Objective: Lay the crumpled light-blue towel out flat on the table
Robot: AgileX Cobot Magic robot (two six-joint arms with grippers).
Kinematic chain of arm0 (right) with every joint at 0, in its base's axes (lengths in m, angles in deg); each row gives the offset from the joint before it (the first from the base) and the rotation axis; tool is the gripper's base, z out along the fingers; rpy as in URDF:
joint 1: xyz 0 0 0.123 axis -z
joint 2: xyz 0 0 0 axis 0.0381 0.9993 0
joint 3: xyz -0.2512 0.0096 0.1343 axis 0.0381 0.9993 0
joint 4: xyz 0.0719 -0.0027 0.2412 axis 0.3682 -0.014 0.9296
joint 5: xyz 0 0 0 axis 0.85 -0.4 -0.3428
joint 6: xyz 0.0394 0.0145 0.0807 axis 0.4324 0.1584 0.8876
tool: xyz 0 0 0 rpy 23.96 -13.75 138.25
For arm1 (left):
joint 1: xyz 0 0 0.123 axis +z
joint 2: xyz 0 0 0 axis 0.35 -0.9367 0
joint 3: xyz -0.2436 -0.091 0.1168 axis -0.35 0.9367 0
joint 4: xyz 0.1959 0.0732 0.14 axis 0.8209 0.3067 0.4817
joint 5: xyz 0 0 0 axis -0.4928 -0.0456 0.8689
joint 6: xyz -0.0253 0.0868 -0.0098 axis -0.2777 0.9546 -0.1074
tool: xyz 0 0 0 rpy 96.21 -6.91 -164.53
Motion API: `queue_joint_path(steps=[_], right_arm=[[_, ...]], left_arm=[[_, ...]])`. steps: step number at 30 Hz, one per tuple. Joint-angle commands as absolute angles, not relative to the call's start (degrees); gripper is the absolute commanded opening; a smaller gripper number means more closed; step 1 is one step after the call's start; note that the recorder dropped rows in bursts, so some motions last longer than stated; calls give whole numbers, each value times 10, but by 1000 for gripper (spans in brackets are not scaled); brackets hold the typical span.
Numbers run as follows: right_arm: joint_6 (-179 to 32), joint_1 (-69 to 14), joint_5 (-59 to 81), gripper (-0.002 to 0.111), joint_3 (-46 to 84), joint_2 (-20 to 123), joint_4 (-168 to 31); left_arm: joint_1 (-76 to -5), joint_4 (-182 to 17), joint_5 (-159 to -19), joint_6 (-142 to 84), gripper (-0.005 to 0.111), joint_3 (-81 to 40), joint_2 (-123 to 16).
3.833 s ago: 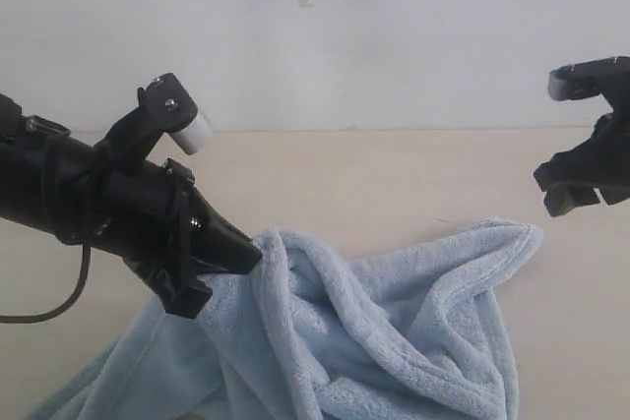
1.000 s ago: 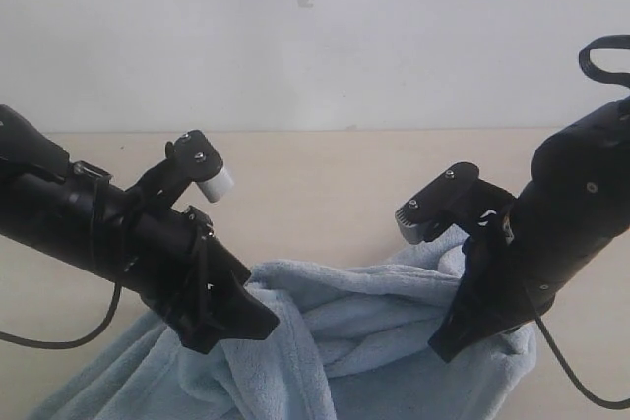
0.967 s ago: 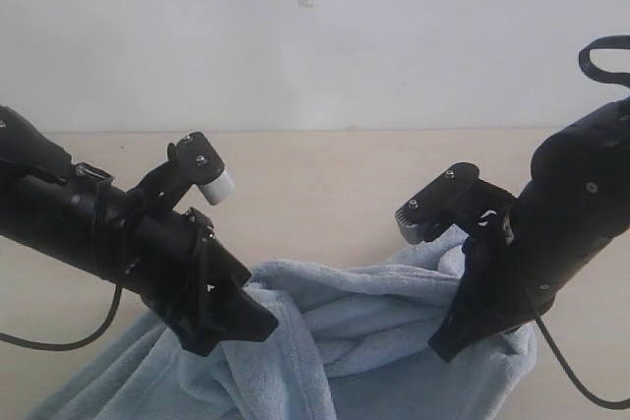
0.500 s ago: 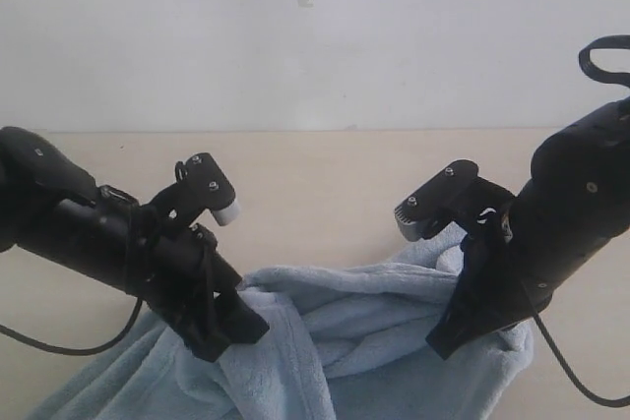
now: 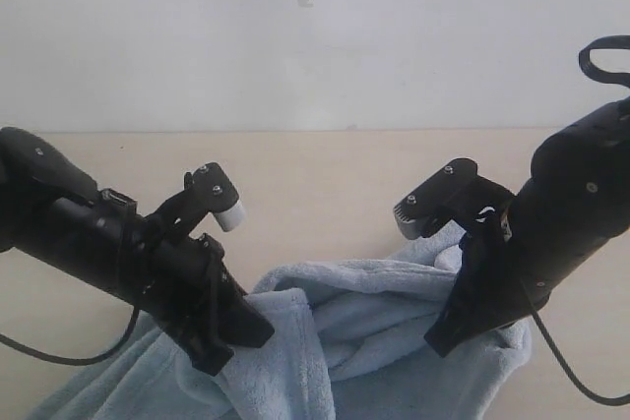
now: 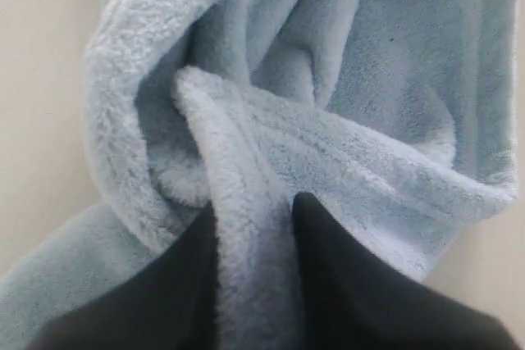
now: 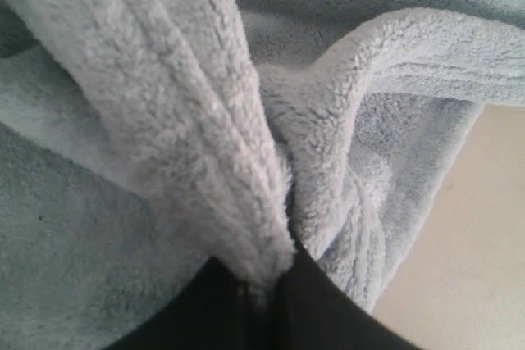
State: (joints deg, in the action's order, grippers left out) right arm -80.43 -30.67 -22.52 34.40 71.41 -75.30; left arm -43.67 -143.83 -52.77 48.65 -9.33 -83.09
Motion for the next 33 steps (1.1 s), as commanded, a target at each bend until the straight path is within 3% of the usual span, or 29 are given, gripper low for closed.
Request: queue_joint_path(steps=[1,10,22,24,29,33], right_arm=[[-806,-300,-211,0,344,707,-754],[-794,-300,-193,0,344,710,-764],[-780,-300,-192,0,344,711,-764],[-780,-300,-192,0,344,711,-763],[-780,-300,-192,0,344,711,-763],[-780,-300,-192,0,344,711,-761]], left_arm=[[-439,-1444,-497,491,23,-91,-790],[-439,-1430,-438,482,23,-65,-679],[-439,-1409,-472,446,24,4,-574],[-439,-1412,-527,458,30,23,-582],[-439,-1491,-603,479,57,12,-625],[-442,-1495,-576,517,58,-18,-677]])
